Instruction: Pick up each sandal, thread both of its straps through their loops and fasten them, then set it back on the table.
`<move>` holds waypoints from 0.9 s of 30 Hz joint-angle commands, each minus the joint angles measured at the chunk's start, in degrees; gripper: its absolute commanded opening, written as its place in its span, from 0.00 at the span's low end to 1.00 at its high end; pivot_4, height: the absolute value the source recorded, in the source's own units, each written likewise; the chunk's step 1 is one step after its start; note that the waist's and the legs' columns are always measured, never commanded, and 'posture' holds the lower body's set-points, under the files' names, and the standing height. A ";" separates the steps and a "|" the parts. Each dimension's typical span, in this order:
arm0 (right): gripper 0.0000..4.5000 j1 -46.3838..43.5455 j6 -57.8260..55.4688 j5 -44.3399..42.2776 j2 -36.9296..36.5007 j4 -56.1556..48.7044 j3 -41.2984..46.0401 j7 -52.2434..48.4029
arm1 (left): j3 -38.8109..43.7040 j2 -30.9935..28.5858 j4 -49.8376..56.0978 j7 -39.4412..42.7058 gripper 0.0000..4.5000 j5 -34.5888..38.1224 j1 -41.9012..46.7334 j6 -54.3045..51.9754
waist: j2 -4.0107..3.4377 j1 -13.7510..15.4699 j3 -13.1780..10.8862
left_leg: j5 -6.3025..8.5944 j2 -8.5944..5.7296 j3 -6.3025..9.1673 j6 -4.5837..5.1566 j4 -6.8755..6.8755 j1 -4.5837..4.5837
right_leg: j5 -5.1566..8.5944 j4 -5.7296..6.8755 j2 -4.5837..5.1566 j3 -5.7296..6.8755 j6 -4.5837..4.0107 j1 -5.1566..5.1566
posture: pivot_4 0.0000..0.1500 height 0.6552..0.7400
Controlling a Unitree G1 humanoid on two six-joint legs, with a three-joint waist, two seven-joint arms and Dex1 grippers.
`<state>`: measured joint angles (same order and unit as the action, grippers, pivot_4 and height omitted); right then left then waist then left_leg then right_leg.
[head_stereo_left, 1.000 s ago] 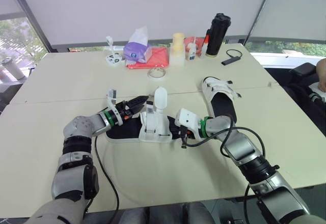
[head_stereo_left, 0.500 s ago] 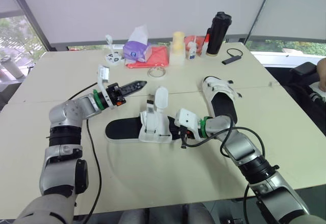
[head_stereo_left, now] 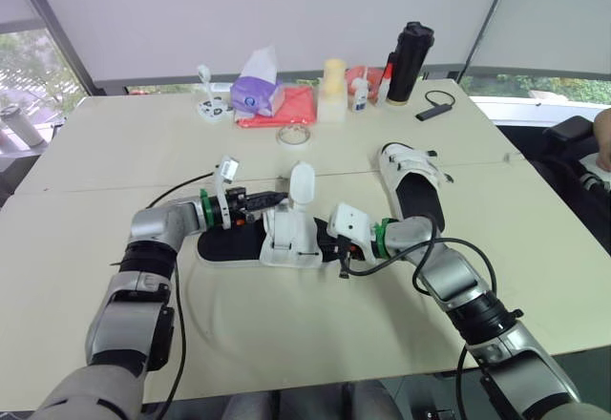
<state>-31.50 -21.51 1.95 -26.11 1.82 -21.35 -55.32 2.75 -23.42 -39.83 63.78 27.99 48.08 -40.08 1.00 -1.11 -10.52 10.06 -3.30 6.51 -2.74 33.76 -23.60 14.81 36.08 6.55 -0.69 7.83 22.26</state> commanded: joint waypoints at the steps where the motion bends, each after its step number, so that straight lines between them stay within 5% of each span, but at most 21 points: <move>1: 0.00 1.44 -0.94 1.19 -0.25 1.92 -1.98 -0.19 | -0.97 0.21 -1.62 1.77 0.01 -2.02 2.24 2.55 | 0.00 0.01 0.00 | 0.00 0.00 0.00 0.00 0.00 0.00 | 0.00 0.00 0.00 0.00 0.00 -0.01 | 1.00 1.00; 11: 0.00 1.41 -1.05 1.12 -0.06 1.98 -1.90 0.05 | 0.34 -3.14 -6.47 0.88 0.01 -6.30 3.44 6.33 | 0.01 -0.10 -0.01 | 0.00 0.00 0.01 0.00 -0.03 -0.05 | -0.10 0.00 0.00 0.00 0.19 0.09 | 1.00 1.00; 27: 0.00 1.43 -0.78 0.87 0.07 2.01 -2.11 -0.35 | 5.23 -10.65 28.87 1.90 0.01 4.83 -14.73 -8.59 | -0.01 -0.27 -0.01 | 0.02 0.09 0.07 -0.03 -0.17 -0.06 | 0.02 -0.02 0.03 -0.10 -0.03 0.19 | 1.00 1.00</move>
<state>-31.51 -21.30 1.92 -25.83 1.83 -21.55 -55.25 6.17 -33.12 -15.92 65.63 30.51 34.29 -47.49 0.99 -1.38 -10.53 10.07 -3.21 6.57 -2.75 33.51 -23.65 14.83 36.04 6.62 -0.81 7.79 22.47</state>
